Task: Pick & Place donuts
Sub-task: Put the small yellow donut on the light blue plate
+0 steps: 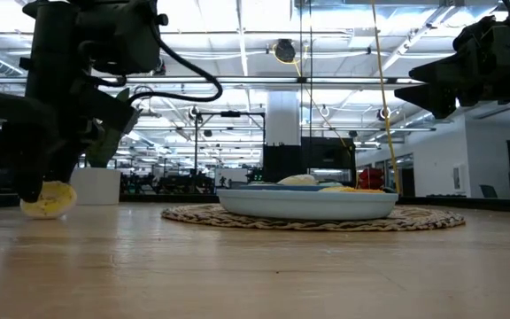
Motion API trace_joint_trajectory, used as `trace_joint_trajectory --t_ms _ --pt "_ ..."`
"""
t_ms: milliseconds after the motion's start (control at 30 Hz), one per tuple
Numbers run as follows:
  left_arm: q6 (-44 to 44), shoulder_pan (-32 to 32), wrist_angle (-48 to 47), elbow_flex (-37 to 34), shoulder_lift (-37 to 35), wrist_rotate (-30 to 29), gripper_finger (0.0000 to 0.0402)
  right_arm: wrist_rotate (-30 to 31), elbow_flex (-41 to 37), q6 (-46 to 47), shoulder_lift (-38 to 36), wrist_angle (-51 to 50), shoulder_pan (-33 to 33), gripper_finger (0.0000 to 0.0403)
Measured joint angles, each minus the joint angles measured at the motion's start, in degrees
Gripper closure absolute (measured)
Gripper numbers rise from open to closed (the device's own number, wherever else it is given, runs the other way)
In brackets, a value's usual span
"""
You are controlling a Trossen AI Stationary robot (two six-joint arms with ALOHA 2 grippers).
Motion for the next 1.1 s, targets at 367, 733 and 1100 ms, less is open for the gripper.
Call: trace_joint_trajectory --t_ms 367,733,1100 --pt "-0.1 0.0 0.2 0.4 0.0 2.0 0.012 0.0 0.0 0.0 0.0 0.0 0.0 0.0099" --pt "-0.2 0.0 3.1 0.3 0.0 -2.4 0.012 0.0 0.0 0.0 0.0 0.0 0.0 0.0099" --pt "-2.1 0.0 2.6 0.3 0.0 -0.5 0.0126 0.0 0.0 0.0 0.0 0.0 0.0 0.0099"
